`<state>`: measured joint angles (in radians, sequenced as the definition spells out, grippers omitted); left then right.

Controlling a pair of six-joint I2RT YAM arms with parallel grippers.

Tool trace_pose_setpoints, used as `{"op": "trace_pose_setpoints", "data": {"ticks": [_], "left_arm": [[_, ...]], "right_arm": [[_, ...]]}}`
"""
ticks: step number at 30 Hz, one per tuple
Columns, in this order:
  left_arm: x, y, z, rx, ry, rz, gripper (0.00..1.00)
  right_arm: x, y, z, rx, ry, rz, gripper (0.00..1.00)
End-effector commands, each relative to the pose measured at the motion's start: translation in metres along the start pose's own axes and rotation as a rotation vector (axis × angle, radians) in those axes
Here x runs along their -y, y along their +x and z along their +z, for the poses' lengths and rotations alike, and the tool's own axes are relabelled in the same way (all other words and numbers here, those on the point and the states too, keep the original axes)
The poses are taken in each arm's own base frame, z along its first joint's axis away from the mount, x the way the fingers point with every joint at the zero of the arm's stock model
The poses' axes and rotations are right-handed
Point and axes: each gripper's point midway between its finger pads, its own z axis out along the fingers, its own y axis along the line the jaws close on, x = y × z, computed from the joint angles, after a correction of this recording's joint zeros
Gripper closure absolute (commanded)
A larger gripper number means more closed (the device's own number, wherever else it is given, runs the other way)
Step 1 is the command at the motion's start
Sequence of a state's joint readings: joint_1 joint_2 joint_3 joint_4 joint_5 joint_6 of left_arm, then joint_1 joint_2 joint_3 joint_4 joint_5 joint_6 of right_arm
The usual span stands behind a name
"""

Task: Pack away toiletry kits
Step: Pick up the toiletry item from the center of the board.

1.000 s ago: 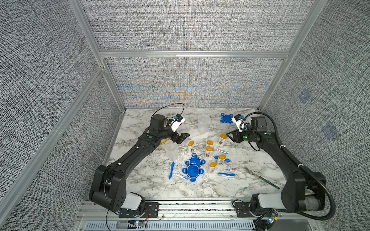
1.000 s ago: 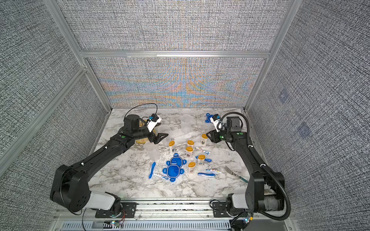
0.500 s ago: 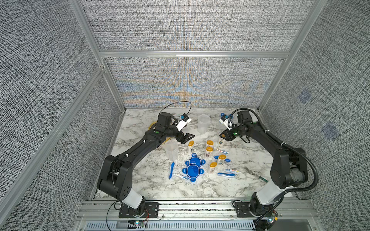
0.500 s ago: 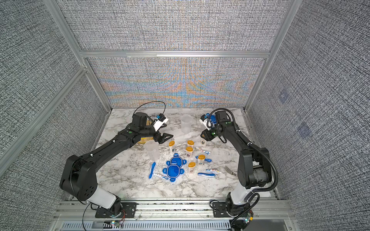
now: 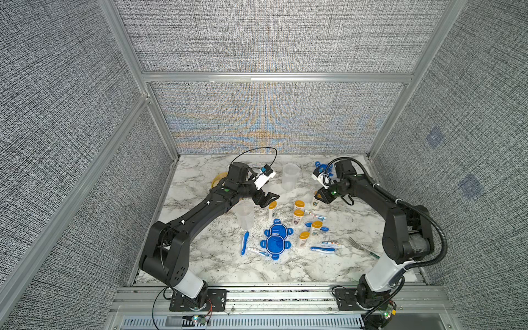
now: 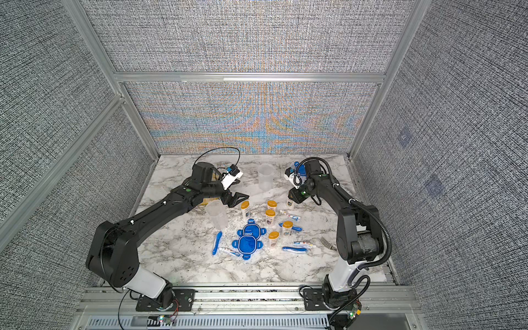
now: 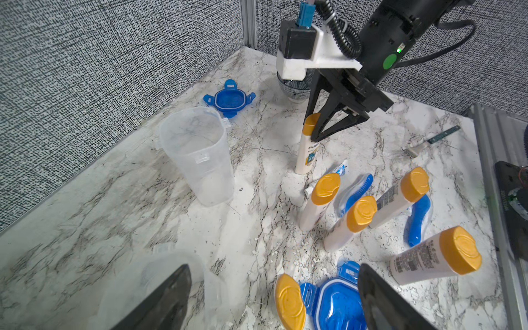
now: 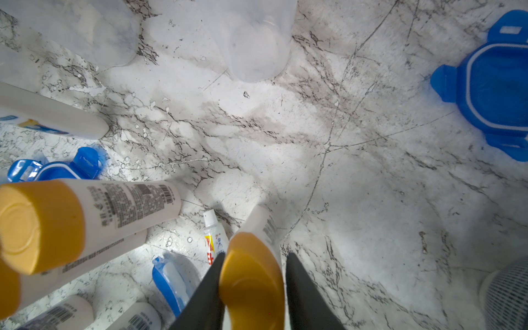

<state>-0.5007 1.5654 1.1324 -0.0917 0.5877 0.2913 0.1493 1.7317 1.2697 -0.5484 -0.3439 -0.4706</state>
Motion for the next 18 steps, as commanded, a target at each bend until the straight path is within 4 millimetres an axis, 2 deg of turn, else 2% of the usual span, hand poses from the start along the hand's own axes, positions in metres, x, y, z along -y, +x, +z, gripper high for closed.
{"op": "trace_pose_setpoints", "data": {"ticks": [1, 5, 8, 11, 18], "left_arm": [[0.000, 0.001, -0.001, -0.008, -0.007, 0.008, 0.11], [-0.001, 0.001, -0.001, -0.009, -0.015, 0.011, 0.12], [-0.002, 0.002, -0.001, -0.008, -0.023, 0.015, 0.13], [-0.003, 0.000, -0.001, 0.000, -0.028, 0.019, 0.14], [-0.005, -0.006, -0.001, 0.026, -0.042, 0.024, 0.15]], "right_arm": [[0.000, -0.001, -0.001, 0.005, 0.008, -0.017, 0.69], [-0.001, -0.008, -0.009, 0.033, 0.019, -0.028, 0.78], [-0.002, -0.016, -0.023, 0.065, 0.036, -0.030, 0.83], [-0.006, -0.030, -0.047, 0.125, 0.055, -0.026, 0.86], [-0.031, -0.094, -0.124, 0.380, 0.009, -0.049, 0.86]]}}
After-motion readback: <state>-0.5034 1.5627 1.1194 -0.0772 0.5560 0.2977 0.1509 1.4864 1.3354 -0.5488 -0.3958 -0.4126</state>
